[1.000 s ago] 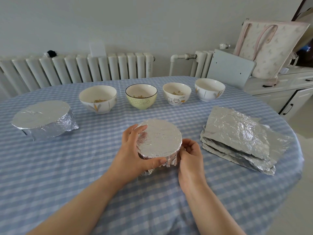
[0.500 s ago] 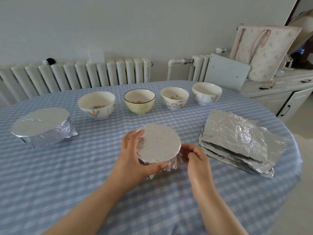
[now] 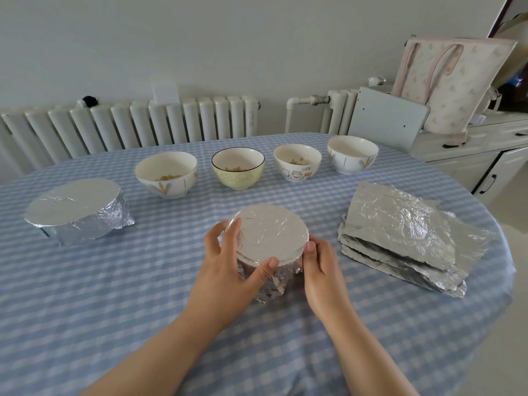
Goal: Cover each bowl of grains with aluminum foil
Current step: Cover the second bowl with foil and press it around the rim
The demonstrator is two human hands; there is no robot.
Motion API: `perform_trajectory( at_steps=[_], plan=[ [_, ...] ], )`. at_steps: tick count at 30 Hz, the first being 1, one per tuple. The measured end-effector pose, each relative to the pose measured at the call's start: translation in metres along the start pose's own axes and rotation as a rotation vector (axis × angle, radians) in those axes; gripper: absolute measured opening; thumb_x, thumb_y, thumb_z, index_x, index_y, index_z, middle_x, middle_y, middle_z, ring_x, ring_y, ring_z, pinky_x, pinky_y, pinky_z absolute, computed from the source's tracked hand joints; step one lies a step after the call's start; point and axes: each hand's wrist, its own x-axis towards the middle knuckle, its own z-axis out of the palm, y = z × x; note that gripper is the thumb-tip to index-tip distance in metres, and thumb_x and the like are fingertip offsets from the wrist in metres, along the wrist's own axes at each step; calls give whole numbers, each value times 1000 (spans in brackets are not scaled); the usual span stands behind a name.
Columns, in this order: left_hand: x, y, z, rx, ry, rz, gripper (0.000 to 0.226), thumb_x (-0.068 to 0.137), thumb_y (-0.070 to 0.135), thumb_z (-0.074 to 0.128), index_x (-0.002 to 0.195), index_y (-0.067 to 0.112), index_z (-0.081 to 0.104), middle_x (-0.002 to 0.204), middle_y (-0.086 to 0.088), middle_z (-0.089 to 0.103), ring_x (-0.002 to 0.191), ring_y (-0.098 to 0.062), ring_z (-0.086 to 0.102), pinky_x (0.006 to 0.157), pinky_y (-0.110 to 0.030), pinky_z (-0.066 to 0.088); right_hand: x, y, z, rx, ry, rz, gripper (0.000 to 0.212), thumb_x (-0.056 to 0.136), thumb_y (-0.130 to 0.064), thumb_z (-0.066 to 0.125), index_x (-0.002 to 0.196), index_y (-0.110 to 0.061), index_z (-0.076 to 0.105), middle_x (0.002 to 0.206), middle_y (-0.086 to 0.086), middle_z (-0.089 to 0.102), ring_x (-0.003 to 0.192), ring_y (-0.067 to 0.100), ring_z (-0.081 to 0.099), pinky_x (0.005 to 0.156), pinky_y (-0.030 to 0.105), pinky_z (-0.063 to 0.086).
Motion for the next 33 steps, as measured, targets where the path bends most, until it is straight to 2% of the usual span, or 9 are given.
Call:
perform_trajectory(
  at_steps=[2, 6, 8, 12, 15, 20, 24, 29, 33],
  plan=[
    [1, 2, 1, -2, -9, -22, 105, 63, 83, 44, 151, 36, 11, 151, 22, 4, 133, -9, 37, 92, -23, 38, 1, 5, -1, 8, 3, 0, 20, 101, -27, 40, 116, -29, 53, 121, 3, 56, 118, 14, 51, 101, 26, 39],
    [2, 3, 3, -7, -21, -44, 114, 59, 83, 46, 153, 30, 8, 156, 17, 5, 136, -11, 35, 94, -23, 36, -1, 7, 1, 51, 41, 42, 26, 101, -27, 43, 121, -27, 59, 118, -3, 63, 113, 10, 57, 99, 31, 44],
    [2, 2, 3, -24, -20, -41, 118, 56, 84, 50, 153, 29, 8, 155, 16, 8, 136, -9, 34, 96, -24, 36, -3, 6, 6, 106, 105, 92, 23, 101, -28, 45, 117, -29, 61, 114, -8, 66, 107, 9, 61, 95, 33, 48],
    [2, 4, 4, -43, -22, -48, 120, 54, 82, 53, 152, 30, 8, 155, 15, 8, 138, -8, 30, 98, -23, 33, -1, 3, 15, 219, 226, 192, 12, 98, -32, 51, 100, -27, 62, 99, -11, 70, 96, 9, 65, 89, 47, 52],
    [2, 4, 4, -64, -14, -59, 121, 52, 83, 53, 152, 29, 10, 154, 15, 9, 138, -8, 30, 99, -22, 31, 1, -1, 17, 269, 282, 234, 15, 97, -31, 53, 90, -22, 63, 86, -4, 69, 84, 14, 65, 84, 44, 54],
    [3, 3, 4, -54, -16, -61, 120, 52, 83, 53, 152, 29, 12, 152, 17, 11, 135, -7, 32, 98, -22, 33, 4, -5, 18, 376, 335, 290, 17, 97, -25, 56, 82, -18, 62, 74, -4, 64, 67, 9, 56, 65, 28, 46],
    [3, 3, 4, -44, -14, -61, 121, 52, 84, 53, 152, 29, 12, 152, 16, 11, 135, -9, 34, 99, -24, 35, 7, -6, 21, 442, 358, 332, 11, 96, -20, 57, 88, -20, 64, 82, -2, 68, 71, 9, 61, 66, 25, 48],
    [4, 3, 5, -40, -5, -61, 121, 52, 84, 52, 152, 29, 13, 152, 15, 12, 135, -12, 36, 97, -25, 36, 10, -8, 23, 451, 403, 341, 16, 94, -11, 58, 86, -24, 64, 80, -2, 69, 69, 8, 63, 64, 24, 49],
    [4, 3, 7, -40, 5, -60, 121, 52, 83, 53, 152, 29, 13, 152, 12, 13, 133, -13, 38, 95, -25, 37, 8, -9, 24, 458, 429, 344, 18, 92, -9, 61, 85, -25, 66, 83, -2, 73, 73, 10, 68, 67, 25, 52]
  ],
)
